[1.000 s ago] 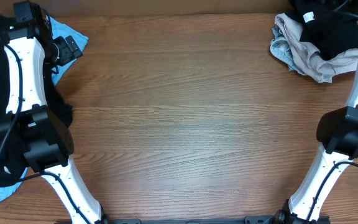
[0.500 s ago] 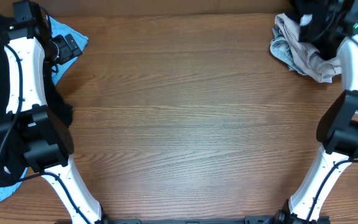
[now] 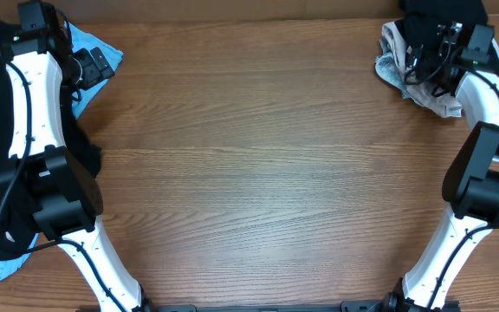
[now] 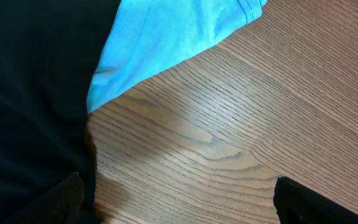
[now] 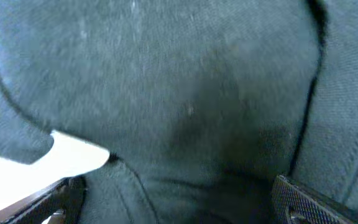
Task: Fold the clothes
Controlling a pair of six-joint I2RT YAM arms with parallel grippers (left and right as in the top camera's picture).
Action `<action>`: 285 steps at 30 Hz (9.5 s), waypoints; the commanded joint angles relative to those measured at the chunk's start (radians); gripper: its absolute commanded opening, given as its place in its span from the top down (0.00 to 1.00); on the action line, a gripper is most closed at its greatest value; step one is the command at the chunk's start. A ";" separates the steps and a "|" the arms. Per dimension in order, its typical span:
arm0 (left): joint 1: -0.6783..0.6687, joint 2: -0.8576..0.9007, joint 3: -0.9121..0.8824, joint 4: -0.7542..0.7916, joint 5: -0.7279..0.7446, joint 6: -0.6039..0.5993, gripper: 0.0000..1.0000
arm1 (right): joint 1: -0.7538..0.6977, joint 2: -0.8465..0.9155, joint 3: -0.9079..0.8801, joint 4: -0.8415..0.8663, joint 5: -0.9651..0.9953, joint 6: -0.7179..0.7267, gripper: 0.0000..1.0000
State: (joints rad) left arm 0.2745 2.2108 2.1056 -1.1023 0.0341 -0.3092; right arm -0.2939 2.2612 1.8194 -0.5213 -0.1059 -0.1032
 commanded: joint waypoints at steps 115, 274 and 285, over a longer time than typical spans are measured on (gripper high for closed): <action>-0.007 -0.007 0.007 0.003 0.008 -0.012 0.00 | 0.312 -2.258 -1.812 0.446 0.011 0.174 0.00; -0.249 -2.206 -2.101 1.035 0.078 0.107 0.00 | 0.312 -2.258 -1.812 0.446 0.011 0.174 0.00; -0.249 -2.206 -2.101 1.035 0.078 0.107 0.00 | 0.312 -2.258 -1.812 0.446 0.011 0.174 0.00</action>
State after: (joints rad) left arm 0.0158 0.0147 0.0109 -0.0677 0.1234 -0.2066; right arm 0.0139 0.0147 0.0181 -0.0792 -0.0971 0.0772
